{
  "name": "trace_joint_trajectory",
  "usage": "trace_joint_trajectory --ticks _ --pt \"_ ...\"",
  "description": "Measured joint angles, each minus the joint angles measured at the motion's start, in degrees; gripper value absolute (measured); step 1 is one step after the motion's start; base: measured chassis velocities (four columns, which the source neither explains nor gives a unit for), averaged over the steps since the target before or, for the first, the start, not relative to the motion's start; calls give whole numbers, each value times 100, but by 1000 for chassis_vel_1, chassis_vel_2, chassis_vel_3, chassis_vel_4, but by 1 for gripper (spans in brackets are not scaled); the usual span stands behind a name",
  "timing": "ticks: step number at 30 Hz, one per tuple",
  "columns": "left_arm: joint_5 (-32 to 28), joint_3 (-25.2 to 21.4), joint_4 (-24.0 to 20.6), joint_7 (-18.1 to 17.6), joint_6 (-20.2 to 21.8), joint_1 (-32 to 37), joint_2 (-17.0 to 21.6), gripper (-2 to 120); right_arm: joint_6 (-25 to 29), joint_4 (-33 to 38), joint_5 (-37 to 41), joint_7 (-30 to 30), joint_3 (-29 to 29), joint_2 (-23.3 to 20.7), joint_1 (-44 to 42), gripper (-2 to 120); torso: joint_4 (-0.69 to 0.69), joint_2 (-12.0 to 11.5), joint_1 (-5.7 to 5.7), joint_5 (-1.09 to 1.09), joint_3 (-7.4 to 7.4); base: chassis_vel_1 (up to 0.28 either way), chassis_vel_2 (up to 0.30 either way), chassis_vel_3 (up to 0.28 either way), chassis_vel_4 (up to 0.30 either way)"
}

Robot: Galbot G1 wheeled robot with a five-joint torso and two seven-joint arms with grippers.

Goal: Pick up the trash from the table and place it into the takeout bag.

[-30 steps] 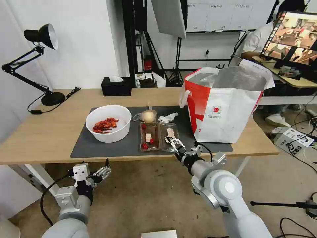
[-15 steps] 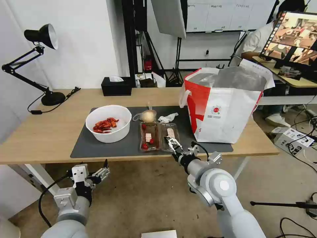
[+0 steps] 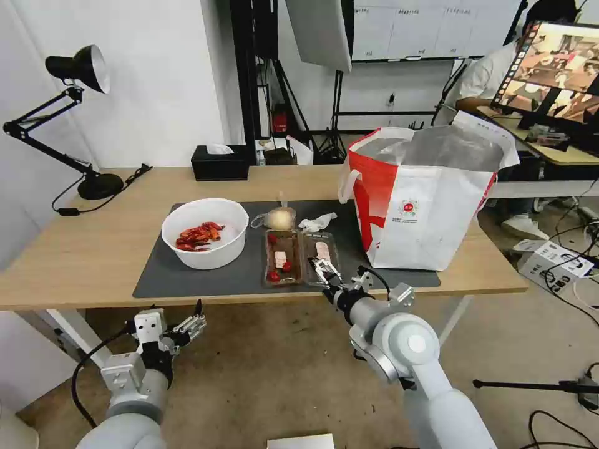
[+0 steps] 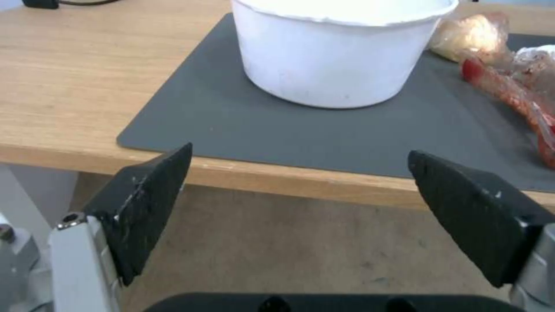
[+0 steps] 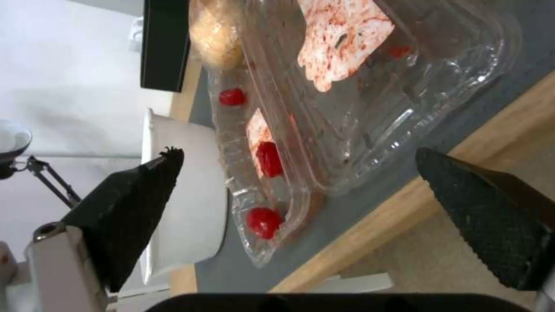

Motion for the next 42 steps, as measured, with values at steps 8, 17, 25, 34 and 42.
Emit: trace_joint_trajectory --ticks 8,17,25,34,42 --pt "-5 0 1 -1 -1 6 4 100 0 -73 -40 65 -36 75 90 100 0 0 1 0 0 0 0 0 0" --pt "17 -11 15 0 -90 12 24 100 8 -131 -76 149 -32 164 130 100 0 0 1 0 0 0 0 0 0" --pt "124 -30 -46 11 -161 100 37 100 5 -254 -81 194 1 243 248 100 1 1 0 0 0 0 0 0 0" --pt "126 -62 -77 15 -183 162 65 100 3 -305 -125 243 -16 300 309 100 0 1 1 0 0 0 0 0 0" --pt "142 -70 -90 17 -204 215 34 100 2 -383 -241 130 -40 351 314 100 -1 1 0 0 -1 0 0 0 0"
